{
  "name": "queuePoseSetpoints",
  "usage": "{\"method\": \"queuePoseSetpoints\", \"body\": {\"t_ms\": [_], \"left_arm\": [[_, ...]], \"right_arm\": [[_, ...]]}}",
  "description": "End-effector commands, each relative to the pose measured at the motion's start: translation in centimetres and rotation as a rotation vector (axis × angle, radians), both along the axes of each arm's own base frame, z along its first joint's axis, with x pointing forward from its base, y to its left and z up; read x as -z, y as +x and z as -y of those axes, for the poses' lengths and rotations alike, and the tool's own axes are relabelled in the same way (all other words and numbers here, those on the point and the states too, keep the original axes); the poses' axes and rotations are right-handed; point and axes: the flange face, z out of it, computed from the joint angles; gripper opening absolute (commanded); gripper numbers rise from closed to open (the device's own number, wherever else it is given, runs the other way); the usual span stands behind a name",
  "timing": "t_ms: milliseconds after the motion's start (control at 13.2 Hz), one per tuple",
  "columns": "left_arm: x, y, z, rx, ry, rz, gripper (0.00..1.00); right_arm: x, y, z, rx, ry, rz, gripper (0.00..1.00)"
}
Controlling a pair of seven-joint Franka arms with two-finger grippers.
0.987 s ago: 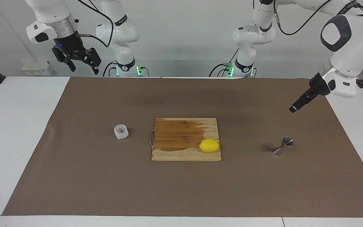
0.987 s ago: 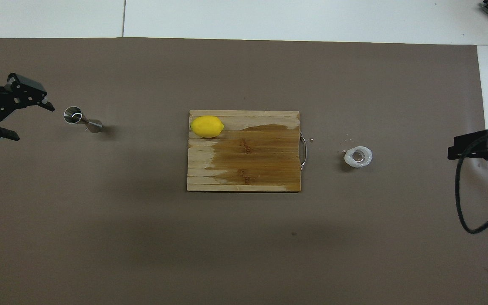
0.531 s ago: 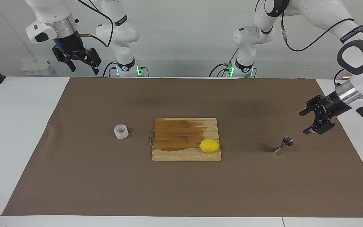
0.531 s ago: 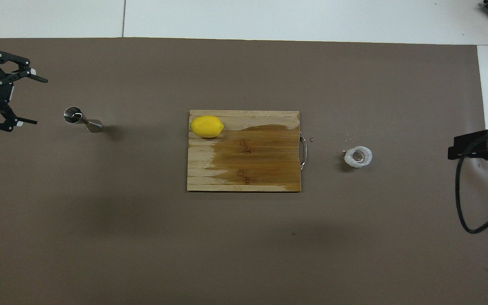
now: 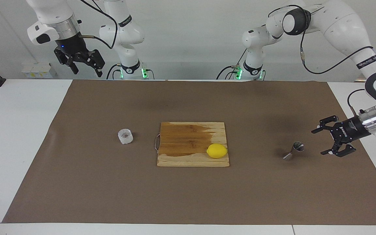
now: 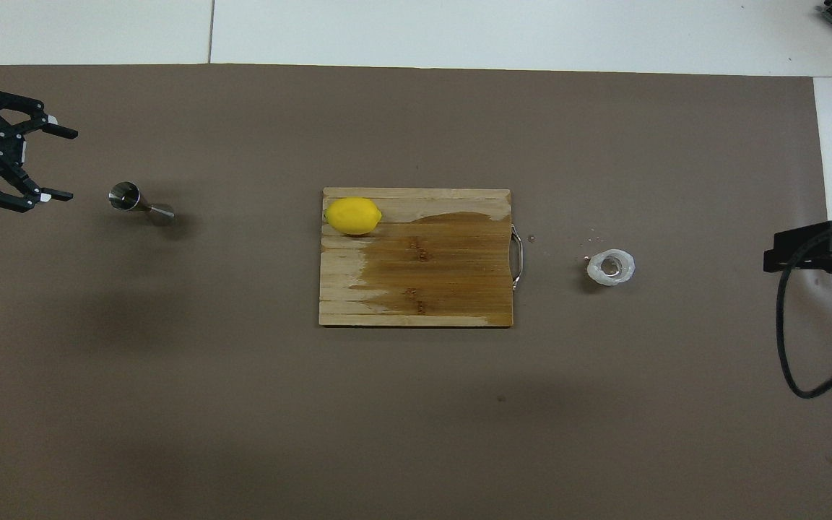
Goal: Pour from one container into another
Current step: 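Open the left gripper and move it toward the metal cup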
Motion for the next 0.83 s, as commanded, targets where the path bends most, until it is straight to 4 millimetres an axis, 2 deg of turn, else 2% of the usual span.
{"method": "queuePoseSetpoints", "body": {"t_ms": [0,76,152,228,455,607,759], "left_arm": [[1.5,0.3,-1.9,-0.081,-0.032,0.016,1.0],[2.3,0.3,-2.0,-0.105,-0.029,0.023,1.0],[5.0,-1.1,-1.9,-0.131,-0.034,-0.017,1.0],[5.8,-2.4,-2.0,-0.159,-0.032,-0.017,1.0],[10.7,-6.5,-0.4,-0.192,-0.077,0.0,1.0],[11.6,-7.2,0.9,-0.219,-0.095,0.005,1.0],[13.3,-9.0,1.3,-0.214,-0.1,0.015,1.0]], "right_arm": [[-0.1,-0.5,-0.1,0.006,0.02,-0.008,1.0],[-0.1,-0.5,-0.1,0.008,0.02,-0.008,1.0],[-0.1,-0.5,0.0,0.009,0.021,-0.008,1.0],[-0.1,-0.5,-0.1,0.008,0.02,-0.008,1.0],[0.0,-0.5,-0.1,0.008,0.02,-0.009,1.0],[-0.1,-0.5,-0.1,0.008,0.02,-0.008,1.0],[-0.1,-0.5,-0.1,0.008,0.02,-0.008,1.0]]}}
